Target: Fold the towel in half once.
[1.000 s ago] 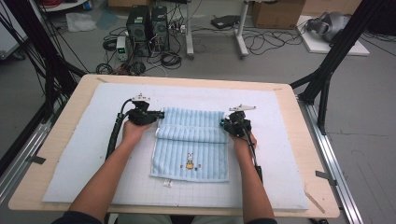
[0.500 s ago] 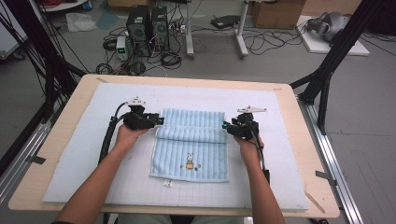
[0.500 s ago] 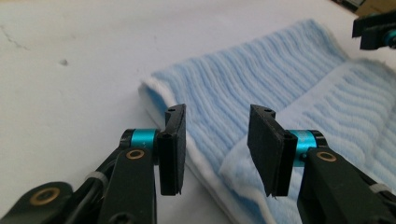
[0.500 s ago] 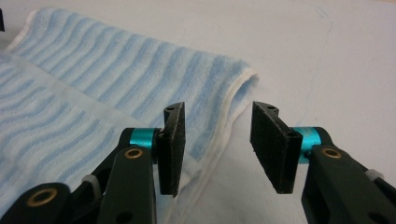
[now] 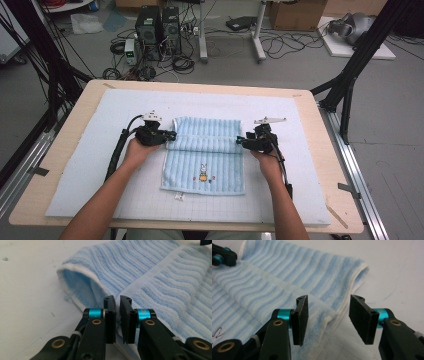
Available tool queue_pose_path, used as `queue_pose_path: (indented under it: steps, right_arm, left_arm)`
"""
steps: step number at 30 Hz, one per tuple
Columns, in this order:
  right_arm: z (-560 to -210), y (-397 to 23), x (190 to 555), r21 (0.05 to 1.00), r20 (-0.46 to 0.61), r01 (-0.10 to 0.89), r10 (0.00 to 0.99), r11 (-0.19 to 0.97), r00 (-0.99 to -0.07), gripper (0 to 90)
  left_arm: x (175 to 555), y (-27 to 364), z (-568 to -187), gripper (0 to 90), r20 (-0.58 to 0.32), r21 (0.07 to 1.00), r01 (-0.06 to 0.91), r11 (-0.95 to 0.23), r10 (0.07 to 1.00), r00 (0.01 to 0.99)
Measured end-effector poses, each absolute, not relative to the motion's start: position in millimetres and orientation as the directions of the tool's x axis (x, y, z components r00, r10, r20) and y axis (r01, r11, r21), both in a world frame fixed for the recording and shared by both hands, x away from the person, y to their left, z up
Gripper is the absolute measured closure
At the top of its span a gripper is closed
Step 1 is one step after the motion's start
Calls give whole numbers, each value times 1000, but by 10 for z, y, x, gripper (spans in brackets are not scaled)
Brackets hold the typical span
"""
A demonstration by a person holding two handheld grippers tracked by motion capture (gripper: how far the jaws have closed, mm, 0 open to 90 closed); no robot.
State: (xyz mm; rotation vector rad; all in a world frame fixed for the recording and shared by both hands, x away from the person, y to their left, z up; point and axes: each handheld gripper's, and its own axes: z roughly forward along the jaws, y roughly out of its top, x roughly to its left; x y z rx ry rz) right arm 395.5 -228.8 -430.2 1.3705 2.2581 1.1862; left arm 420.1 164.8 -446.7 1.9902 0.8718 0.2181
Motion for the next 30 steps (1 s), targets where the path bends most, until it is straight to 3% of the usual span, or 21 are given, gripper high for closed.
queue_pose_path:
  steps: [3,6,8,12,16,23,27,30]
  right_arm:
    - [-4367,-2234,3975,712,178,648,821,273,-542,577]
    - [-4385,-2199,3980,706,159,646,823,292,-546,549]
    - [-4381,-2198,3978,710,152,642,827,290,-541,529]
    - [-4328,-2211,3958,740,139,615,832,273,-536,499]
    - [-4240,-2196,3928,797,145,558,825,231,-547,534]
    - [-4365,-2141,3968,731,136,614,818,298,-559,601]
    - [-4369,-2152,3970,720,125,620,821,311,-557,770]
    - [-4356,-2179,3955,714,117,619,816,327,-566,879]
  left_arm:
    - [4178,1694,-4462,792,-181,816,493,-303,676,714]
    - [4165,1765,-4415,603,-161,834,484,-264,723,671]
    - [4137,1803,-4353,594,-142,860,448,-245,727,672]
    - [4102,1798,-4279,611,-153,899,386,-206,679,718]
    - [4137,1715,-4383,644,-166,881,408,-238,653,739]
    - [4158,1627,-4504,663,-139,821,467,-329,677,722]
    - [4139,1603,-4499,828,-118,809,464,-361,673,730]
    - [4134,1621,-4486,842,-132,810,471,-349,674,727]
